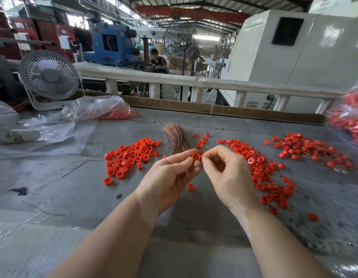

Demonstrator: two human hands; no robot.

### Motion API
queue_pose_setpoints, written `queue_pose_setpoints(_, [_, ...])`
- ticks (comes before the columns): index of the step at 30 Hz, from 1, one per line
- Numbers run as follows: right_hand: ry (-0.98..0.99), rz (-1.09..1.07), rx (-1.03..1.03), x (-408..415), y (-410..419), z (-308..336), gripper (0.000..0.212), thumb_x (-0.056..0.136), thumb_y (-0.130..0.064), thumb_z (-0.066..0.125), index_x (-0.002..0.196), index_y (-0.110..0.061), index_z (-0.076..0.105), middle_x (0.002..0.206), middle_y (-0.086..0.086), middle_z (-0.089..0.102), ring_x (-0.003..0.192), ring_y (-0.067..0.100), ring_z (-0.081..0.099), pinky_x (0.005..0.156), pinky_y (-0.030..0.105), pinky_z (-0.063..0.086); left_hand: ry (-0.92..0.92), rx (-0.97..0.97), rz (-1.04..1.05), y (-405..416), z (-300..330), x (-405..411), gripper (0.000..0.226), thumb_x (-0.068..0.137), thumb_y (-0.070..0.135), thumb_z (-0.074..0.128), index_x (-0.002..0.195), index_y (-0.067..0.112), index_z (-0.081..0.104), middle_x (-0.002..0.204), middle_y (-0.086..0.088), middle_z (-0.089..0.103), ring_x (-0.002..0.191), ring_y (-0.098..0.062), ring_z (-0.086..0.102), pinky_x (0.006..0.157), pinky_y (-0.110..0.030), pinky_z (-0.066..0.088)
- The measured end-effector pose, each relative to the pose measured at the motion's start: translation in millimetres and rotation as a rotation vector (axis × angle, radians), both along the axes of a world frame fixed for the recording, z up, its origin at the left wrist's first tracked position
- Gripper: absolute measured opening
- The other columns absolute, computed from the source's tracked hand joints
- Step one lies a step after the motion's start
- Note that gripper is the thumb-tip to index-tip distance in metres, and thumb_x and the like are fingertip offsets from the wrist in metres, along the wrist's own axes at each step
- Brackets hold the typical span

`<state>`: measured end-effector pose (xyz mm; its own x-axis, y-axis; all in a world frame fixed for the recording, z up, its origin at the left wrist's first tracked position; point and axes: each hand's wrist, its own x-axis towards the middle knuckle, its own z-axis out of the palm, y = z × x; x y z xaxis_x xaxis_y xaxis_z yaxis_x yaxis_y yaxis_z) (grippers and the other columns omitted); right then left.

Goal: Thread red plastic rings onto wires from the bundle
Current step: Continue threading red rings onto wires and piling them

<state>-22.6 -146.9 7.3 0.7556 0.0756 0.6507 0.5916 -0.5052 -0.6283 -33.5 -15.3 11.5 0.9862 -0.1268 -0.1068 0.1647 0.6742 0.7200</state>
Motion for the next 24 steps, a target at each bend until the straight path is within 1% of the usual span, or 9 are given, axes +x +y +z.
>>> queue_pose_setpoints(4, [0.028, 0.022, 0.03, -0.4, -0.4, 0.4, 0.019, 0.082, -0.006, 0.065, 0.069, -0.02, 0.062, 0.059, -0.008, 0.061, 0.057, 0.004, 0.055, 0.057, 0.021, 0.045, -0.011, -0.016, 0.012, -0.5, 0.5, -1.1, 0.035, 0.085, -0.01, 0.048, 0.07, 0.004, 0.076, 0.071, -0.011, 0.071, 0.061, -0.012, 0.068, 0.061, -0.02, 0.057])
queue_pose_setpoints(8, [0.076, 0.037, 0.072, -0.4, 0.1, 1.8, 0.023, 0.081, -0.006, 0.065, 0.066, -0.023, 0.061, 0.057, -0.008, 0.06, 0.056, 0.001, 0.054, 0.057, 0.016, 0.044, -0.017, -0.03, 0.01, -0.6, 0.6, -1.4, 0.033, 0.083, -0.009, 0.049, 0.07, 0.005, 0.076, 0.071, -0.01, 0.071, 0.062, -0.012, 0.069, 0.06, -0.02, 0.057])
queue_pose_setpoints(10, [0.128, 0.064, 0.127, -0.1, 0.2, 3.0, 0.022, 0.082, -0.007, 0.065, 0.065, -0.022, 0.062, 0.059, -0.005, 0.062, 0.057, 0.003, 0.055, 0.06, 0.02, 0.047, -0.016, -0.044, 0.006, -0.7, 0.8, -1.4, 0.029, 0.078, -0.009, 0.051, 0.069, 0.005, 0.076, 0.073, -0.011, 0.072, 0.063, -0.013, 0.069, 0.059, -0.019, 0.056])
queue_pose_setpoints(12, [0.19, 0.102, 0.198, 0.2, 0.3, 4.5, 0.023, 0.082, -0.006, 0.065, 0.065, -0.021, 0.063, 0.062, -0.002, 0.065, 0.061, 0.013, 0.06, 0.064, 0.026, 0.05, -0.018, -0.06, -0.002, -0.5, 0.8, -1.2, 0.025, 0.07, -0.007, 0.054, 0.069, 0.005, 0.076, 0.074, -0.011, 0.072, 0.063, -0.013, 0.07, 0.058, -0.019, 0.056])
queue_pose_setpoints(13, [0.221, 0.122, 0.231, 0.2, 0.3, 5.1, 0.023, 0.082, -0.005, 0.065, 0.065, -0.021, 0.064, 0.061, -0.002, 0.065, 0.061, 0.013, 0.06, 0.064, 0.025, 0.05, -0.02, -0.066, -0.006, -0.1, 0.6, -1.2, 0.024, 0.067, -0.006, 0.055, 0.069, 0.005, 0.076, 0.074, -0.011, 0.072, 0.064, -0.014, 0.07, 0.058, -0.019, 0.056])
queue_pose_setpoints(15, [0.288, 0.166, 0.285, 0.2, 0.3, 6.3, 0.022, 0.082, -0.004, 0.065, 0.066, -0.02, 0.065, 0.058, -0.005, 0.064, 0.059, 0.005, 0.058, 0.06, 0.017, 0.047, -0.03, -0.073, -0.021, 0.6, 0.2, -0.7, 0.024, 0.065, -0.005, 0.056, 0.071, 0.005, 0.076, 0.075, -0.011, 0.072, 0.065, -0.013, 0.07, 0.057, -0.019, 0.056])
queue_pose_setpoints(18, [0.393, 0.238, 0.366, -0.6, 0.0, 7.0, 0.019, 0.082, -0.002, 0.065, 0.07, -0.017, 0.067, 0.053, -0.007, 0.064, 0.051, -0.004, 0.054, 0.052, 0.007, 0.039, -0.05, -0.081, -0.042, 1.2, 0.3, -0.4, 0.024, 0.065, -0.004, 0.056, 0.074, 0.005, 0.076, 0.074, -0.01, 0.072, 0.065, -0.013, 0.07, 0.058, -0.019, 0.056])
queue_pose_setpoints(20, [0.436, 0.263, 0.402, -0.8, -0.5, 7.4, 0.017, 0.082, -0.001, 0.064, 0.071, -0.014, 0.067, 0.052, -0.007, 0.063, 0.049, -0.005, 0.053, 0.049, 0.005, 0.037, -0.062, -0.082, -0.053, 1.3, 0.0, -0.4, 0.024, 0.065, -0.004, 0.056, 0.075, 0.004, 0.076, 0.074, -0.01, 0.071, 0.065, -0.012, 0.069, 0.059, -0.019, 0.056])
queue_pose_setpoints(24, [0.485, 0.273, 0.432, -0.8, -0.6, 8.0, 0.016, 0.082, -0.002, 0.064, 0.07, -0.012, 0.067, 0.052, -0.005, 0.061, 0.047, -0.002, 0.049, 0.047, 0.007, 0.036, -0.075, -0.08, -0.06, 0.7, -0.6, -0.5, 0.023, 0.066, -0.003, 0.056, 0.074, 0.004, 0.076, 0.073, -0.009, 0.071, 0.066, -0.012, 0.069, 0.061, -0.019, 0.056])
